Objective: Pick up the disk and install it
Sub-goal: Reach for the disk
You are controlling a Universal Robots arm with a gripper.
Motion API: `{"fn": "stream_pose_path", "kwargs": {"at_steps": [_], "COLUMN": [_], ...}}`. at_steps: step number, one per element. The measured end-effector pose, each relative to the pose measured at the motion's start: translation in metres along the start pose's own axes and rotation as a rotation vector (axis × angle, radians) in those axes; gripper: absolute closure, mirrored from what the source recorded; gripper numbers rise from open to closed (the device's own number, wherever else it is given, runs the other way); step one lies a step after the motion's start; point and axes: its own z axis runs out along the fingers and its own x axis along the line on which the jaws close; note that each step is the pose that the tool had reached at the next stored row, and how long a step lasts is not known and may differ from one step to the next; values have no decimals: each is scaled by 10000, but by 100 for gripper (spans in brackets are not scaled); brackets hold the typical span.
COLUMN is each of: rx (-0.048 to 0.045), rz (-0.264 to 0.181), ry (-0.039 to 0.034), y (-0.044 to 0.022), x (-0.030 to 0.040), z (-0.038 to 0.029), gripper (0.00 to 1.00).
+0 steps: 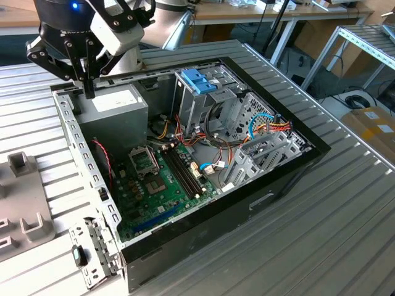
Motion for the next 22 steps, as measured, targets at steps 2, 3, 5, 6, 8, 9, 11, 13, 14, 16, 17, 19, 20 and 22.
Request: {"fn": "stream_pose_path", "kwargs": {"at_steps": [2, 3, 5, 6, 8, 9, 11, 13, 14, 16, 17, 19, 20, 22], "rx": [0, 1, 1, 0, 1, 1, 1, 2, 1, 1, 1, 0, 1, 0], "rz": [0, 0, 0, 0, 1, 1, 1, 1, 1, 0, 0, 0, 0, 1], "ry": [0, 0, 0, 0, 1, 1, 0, 1, 1, 1, 0, 0, 0, 0], "y": [-2, -3, -4, -5, -7, -8, -9, -11, -12, -14, -14, -16, -17, -19], "x": [26, 41, 61, 72, 96, 105, 126, 145, 156, 180, 191, 216, 227, 258], "z": [-1, -2, -2, -2, -3, -4, -4, -5, -5, -5, -6, -6, -7, -7], "gripper": [90, 90, 90, 90, 90, 90, 90, 90, 90, 90, 90, 90, 90, 90]}}
